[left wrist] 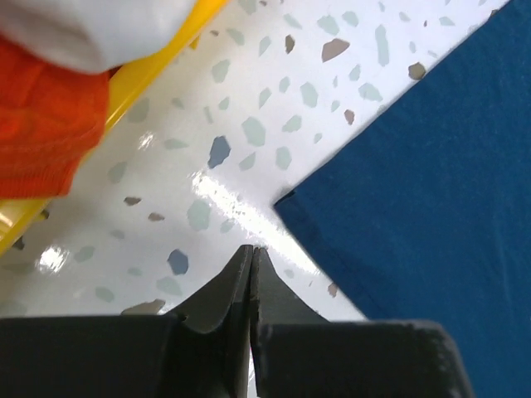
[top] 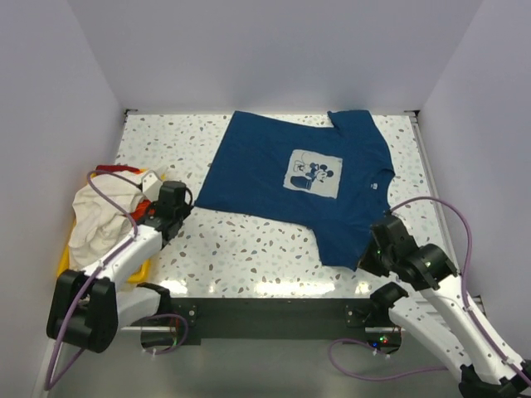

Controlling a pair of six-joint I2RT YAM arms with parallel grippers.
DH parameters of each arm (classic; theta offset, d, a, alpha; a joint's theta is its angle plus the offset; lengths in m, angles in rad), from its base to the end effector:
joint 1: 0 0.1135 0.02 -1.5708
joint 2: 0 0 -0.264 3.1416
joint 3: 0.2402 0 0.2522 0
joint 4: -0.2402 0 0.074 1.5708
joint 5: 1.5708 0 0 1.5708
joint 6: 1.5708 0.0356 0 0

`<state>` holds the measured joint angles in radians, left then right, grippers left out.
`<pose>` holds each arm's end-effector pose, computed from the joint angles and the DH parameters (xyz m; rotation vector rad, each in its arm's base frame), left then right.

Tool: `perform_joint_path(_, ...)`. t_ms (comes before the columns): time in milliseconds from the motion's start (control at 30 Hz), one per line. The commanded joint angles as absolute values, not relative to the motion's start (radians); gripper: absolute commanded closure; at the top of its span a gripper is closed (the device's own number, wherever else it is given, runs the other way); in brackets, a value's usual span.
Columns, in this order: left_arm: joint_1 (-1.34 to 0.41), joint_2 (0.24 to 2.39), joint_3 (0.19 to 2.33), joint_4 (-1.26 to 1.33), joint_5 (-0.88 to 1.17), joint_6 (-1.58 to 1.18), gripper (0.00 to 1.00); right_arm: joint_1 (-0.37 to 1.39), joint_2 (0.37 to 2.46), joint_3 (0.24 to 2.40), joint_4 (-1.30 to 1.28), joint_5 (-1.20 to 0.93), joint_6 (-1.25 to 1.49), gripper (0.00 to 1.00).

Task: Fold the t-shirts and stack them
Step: Fold the tshirt

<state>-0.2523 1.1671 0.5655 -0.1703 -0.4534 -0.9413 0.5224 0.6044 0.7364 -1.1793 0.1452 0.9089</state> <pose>0.2248 -0.0419 0.1932 -0.9618 2.0347 -0.1041 0.0826 0.0416 0.2606 0.5566 2.5767 0.3186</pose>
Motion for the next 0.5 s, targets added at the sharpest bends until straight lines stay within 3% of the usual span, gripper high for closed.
perform_joint_path(0, -0.265, 1.103, 0.499, -0.151, -0.466, -0.93, 0.94, 0.52, 0.574, 0.753, -1.252, 0.132, 0.933, 1.0)
perform_joint_path(100, -0.275, 1.152, 0.518, -0.103, -0.451, -0.93, 0.7, 0.522, 0.571, 0.727, -1.207, 0.104, 0.94, 1.0)
perform_joint_path(267, -0.319, 1.337, 0.656, -0.13, -0.494, -0.98, 0.48, 0.522, 0.606, 0.715, -1.169, 0.103, 0.936, 1.0)
perform_joint_path(467, -0.331, 1.45, 0.715, -0.118, -0.525, -1.005, 0.43, 0.522, 0.609, 0.716, -1.154, 0.104, 0.928, 1.0)
